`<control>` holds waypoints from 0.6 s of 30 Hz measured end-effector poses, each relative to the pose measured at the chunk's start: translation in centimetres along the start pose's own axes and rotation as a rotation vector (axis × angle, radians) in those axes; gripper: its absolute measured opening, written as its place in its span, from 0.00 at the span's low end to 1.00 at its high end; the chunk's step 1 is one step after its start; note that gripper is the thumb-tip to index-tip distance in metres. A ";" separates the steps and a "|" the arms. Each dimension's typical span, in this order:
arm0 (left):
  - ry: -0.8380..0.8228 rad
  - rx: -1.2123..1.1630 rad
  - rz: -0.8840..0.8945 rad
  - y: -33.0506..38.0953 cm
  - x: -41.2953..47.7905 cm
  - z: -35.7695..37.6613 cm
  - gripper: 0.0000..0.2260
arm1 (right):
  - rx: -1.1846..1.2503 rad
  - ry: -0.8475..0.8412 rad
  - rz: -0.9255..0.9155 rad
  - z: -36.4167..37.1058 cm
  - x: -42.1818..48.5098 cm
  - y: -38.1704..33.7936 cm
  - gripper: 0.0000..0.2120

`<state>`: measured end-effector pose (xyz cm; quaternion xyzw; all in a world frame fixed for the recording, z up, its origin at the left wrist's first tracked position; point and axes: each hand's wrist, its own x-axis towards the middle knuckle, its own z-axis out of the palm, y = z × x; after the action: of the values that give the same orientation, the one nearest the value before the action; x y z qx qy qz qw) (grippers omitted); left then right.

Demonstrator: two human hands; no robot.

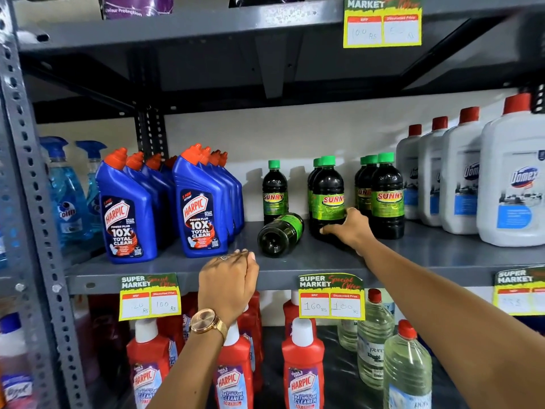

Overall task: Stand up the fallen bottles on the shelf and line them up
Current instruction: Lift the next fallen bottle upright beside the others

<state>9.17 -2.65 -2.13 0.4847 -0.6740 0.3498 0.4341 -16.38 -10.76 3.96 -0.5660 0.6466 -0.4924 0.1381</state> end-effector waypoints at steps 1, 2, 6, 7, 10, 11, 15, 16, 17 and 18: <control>0.004 0.005 0.001 0.0 0.0 0.0 0.19 | -0.013 0.008 -0.006 0.0 0.0 0.1 0.32; 0.006 0.009 0.001 0.1 0.0 0.0 0.19 | -0.026 0.018 -0.012 0.0 0.0 0.1 0.34; 0.000 0.008 -0.008 0.1 0.0 0.0 0.19 | -0.077 0.049 -0.017 0.2 0.0 -0.1 0.37; -0.004 0.007 -0.010 0.1 0.0 0.1 0.19 | -0.087 0.051 -0.018 0.3 0.0 -0.1 0.38; -0.008 0.012 -0.013 0.1 0.0 0.1 0.19 | -0.111 0.048 -0.011 0.2 0.0 -0.1 0.39; -0.006 0.011 -0.015 0.1 0.0 0.1 0.19 | -0.110 0.042 -0.004 0.2 0.0 -0.2 0.40; -0.005 0.010 -0.017 0.2 0.1 -0.1 0.19 | -0.151 0.236 -0.040 -0.4 -1.5 -1.4 0.57; -0.004 0.014 -0.012 0.1 0.1 -0.1 0.18 | -0.139 0.354 -0.101 -0.8 -2.1 -1.9 0.54; -0.004 0.013 -0.006 0.1 0.1 -0.1 0.18 | -0.112 0.453 -0.191 -1.1 -2.7 -2.4 0.46; -0.004 0.009 -0.003 0.1 0.1 -0.1 0.18 | -0.076 0.485 -0.281 -1.3 -3.3 -3.0 0.38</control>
<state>9.05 -2.52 -1.98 0.4883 -0.6727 0.3510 0.4311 -14.47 -6.87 5.67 -0.5206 0.5939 -0.6032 -0.1113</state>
